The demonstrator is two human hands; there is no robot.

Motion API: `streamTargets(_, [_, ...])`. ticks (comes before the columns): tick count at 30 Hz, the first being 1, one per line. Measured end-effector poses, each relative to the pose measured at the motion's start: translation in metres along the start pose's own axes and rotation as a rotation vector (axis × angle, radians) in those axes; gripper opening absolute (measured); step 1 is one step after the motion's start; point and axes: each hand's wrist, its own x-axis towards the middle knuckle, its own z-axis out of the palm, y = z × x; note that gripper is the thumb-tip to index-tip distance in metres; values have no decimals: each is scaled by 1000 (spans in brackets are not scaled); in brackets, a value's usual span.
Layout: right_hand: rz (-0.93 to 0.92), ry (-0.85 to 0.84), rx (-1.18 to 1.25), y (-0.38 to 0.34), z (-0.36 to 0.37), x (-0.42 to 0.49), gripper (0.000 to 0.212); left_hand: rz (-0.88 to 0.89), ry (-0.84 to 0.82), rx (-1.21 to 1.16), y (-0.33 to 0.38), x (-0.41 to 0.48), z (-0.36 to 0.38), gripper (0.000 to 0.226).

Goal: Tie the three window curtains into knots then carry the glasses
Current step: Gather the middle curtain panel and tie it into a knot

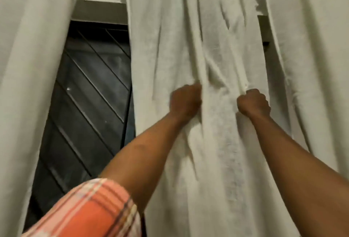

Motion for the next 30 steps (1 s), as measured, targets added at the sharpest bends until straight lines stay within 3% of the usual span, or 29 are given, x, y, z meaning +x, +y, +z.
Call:
streamTargets(5, [26,100,22,-15,18,-7,38,-392,168,-30,-101,-18,-17,31])
streamTargets(10, [24,197,102,-43,35,-15,44,-419,199,31,-137,-18,-46,32])
streamTargets(16, [-164,306,257,-147,60,-51,33,-394,147,-97,-154,-14,-66,32])
streamTargets(20, [-363,128,379,-258,99,-101,33,-395,165,-201,-182,-14,-93,25])
streamTargets(24, [-690,-60,314,-352,113,-164,33,-545,328,-607,-250,-26,-143,40])
streamTargets(26, [-748,-158,242,-359,117,-168,37,-551,282,-479,-277,-43,-166,41])
streamTargets(28, [-705,-159,182,-339,126,-157,34,-521,207,-310,-285,-56,-182,30])
streamTargets(30, [-623,-135,130,-307,136,-147,30,-463,162,-286,-283,-60,-186,27])
